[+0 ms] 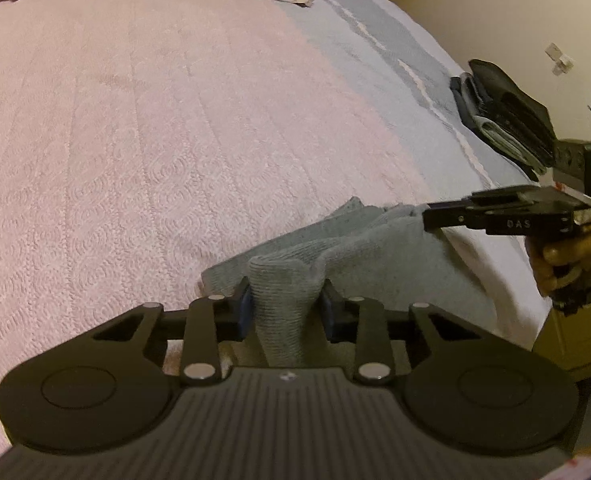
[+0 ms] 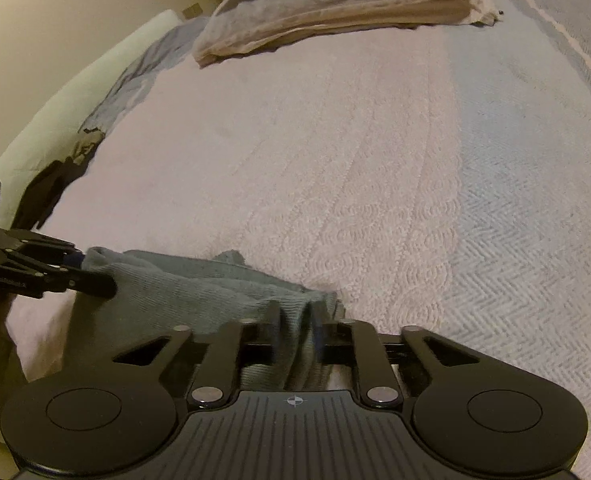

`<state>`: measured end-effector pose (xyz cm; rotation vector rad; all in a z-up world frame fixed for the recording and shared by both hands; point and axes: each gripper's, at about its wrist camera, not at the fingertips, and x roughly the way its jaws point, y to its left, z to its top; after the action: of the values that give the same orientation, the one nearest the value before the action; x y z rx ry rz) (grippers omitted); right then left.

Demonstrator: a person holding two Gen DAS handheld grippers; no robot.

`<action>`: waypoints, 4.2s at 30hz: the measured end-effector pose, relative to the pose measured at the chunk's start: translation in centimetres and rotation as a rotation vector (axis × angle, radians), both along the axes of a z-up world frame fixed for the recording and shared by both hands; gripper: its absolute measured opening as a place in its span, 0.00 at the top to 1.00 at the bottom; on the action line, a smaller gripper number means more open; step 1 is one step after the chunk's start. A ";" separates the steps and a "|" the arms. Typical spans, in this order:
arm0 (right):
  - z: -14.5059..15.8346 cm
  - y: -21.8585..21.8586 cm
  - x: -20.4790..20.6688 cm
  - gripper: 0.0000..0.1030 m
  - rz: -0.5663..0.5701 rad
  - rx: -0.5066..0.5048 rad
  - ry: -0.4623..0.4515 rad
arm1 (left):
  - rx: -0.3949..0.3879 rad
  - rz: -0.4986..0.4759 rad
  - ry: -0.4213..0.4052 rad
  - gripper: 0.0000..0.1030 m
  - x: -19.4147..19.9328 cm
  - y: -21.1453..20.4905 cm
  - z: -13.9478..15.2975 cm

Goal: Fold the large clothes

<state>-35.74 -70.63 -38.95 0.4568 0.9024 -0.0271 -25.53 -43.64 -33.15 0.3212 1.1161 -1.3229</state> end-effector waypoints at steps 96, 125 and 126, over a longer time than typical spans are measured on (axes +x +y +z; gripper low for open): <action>-1.1 3.2 9.6 0.87 0.119 -0.027 0.262 | 0.156 -0.041 0.020 0.97 3.7 -4.9 -2.2; 4.7 11.5 6.3 0.86 0.193 0.021 0.194 | 0.193 -0.045 0.029 0.97 4.7 -3.6 -2.6; 4.3 13.3 6.4 0.86 0.231 0.028 0.206 | 0.187 -0.045 0.027 0.97 4.6 -3.5 -2.6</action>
<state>-29.39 -57.28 -34.62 0.3775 1.1553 0.1524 -20.91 -47.17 -35.74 0.4700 1.2651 -1.2678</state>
